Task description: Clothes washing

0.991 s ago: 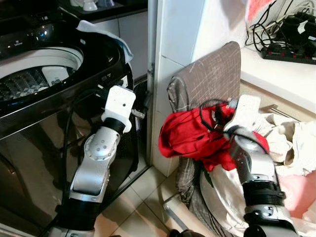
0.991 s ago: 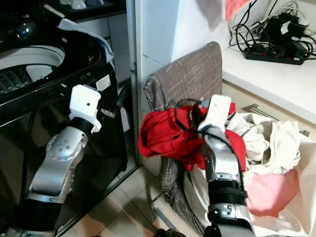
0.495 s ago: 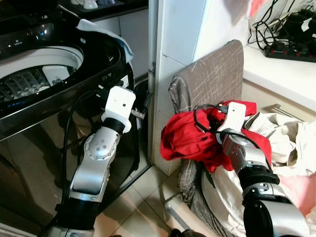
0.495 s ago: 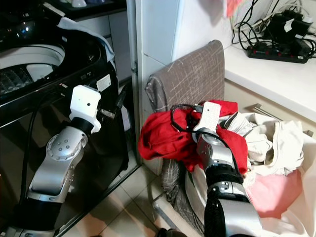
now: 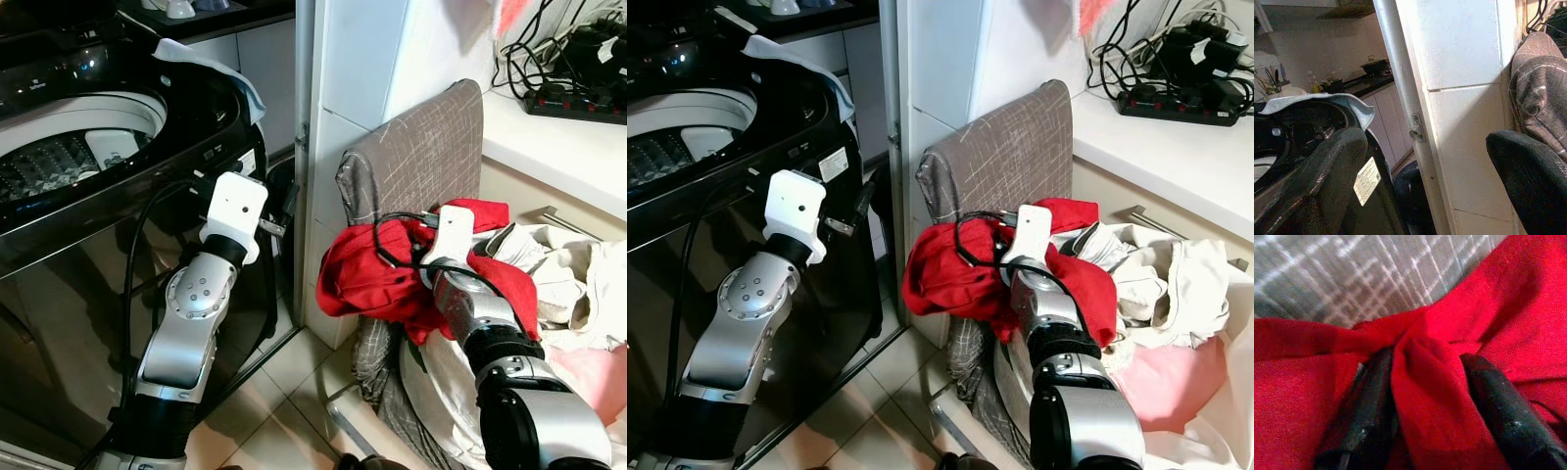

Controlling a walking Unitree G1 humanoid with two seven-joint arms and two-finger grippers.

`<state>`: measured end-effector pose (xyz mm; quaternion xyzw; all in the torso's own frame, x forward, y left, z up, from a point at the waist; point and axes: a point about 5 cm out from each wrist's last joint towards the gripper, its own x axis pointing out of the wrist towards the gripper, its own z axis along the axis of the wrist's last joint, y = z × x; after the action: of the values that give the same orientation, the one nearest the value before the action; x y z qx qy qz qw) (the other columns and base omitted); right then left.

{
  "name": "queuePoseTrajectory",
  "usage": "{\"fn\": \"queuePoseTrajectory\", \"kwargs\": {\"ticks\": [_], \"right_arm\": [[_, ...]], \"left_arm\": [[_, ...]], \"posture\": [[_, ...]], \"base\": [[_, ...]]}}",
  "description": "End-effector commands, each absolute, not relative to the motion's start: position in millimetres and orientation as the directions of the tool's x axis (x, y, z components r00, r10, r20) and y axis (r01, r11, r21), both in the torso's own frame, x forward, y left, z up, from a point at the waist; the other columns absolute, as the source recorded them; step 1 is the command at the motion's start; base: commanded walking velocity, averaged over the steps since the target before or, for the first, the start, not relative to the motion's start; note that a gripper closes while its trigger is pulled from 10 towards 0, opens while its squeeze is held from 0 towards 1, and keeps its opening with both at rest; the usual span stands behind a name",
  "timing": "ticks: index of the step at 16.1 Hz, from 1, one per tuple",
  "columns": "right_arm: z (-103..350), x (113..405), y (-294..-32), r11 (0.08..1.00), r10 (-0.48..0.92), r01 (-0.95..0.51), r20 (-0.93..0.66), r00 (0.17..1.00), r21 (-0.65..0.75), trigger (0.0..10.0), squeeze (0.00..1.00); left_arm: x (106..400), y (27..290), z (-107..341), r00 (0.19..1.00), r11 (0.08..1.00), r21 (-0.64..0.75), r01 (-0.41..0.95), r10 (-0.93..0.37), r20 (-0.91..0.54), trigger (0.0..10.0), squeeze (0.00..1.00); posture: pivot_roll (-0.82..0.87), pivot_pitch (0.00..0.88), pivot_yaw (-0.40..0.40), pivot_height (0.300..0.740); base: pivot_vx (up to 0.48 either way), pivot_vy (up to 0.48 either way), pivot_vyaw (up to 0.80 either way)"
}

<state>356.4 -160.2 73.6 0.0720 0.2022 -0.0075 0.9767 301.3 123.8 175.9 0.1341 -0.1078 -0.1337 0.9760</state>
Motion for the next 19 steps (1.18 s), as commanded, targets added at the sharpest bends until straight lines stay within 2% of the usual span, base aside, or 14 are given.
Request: {"fn": "queuePoseTrajectory", "kwargs": {"ticks": [1, 14, 19], "right_arm": [[78.4, 360.5, -154.5, 0.990, 0.039, 0.017, -0.381, 0.924, 0.143, 0.0, 0.00], [75.0, 358.4, -150.3, 0.988, 0.071, -0.016, -0.359, 0.931, 0.156, 0.0, 0.00], [99.6, 367.7, -149.6, 0.995, 0.078, -0.061, -0.231, 0.970, 0.081, 0.0, 0.00]], "left_arm": [[301.2, 122.6, 178.3, 0.939, 0.926, 0.297, 0.233, -0.294, 0.178, 10.0, 0.00], [304.4, 118.2, 175.4, 0.938, 0.920, 0.313, 0.238, -0.301, 0.171, 10.0, 0.00], [303.4, 117.7, 172.8, 0.943, 0.923, 0.309, 0.229, -0.290, 0.166, 10.0, 0.00]], "posture": [[0.03, 0.025, -0.034, 0.740], [0.03, 0.003, -0.038, 0.740], [0.03, 0.014, -0.041, 0.740]], "base": [[0.000, 0.000, 0.00], [0.000, 0.000, 0.00], [0.000, 0.000, 0.00]]}}
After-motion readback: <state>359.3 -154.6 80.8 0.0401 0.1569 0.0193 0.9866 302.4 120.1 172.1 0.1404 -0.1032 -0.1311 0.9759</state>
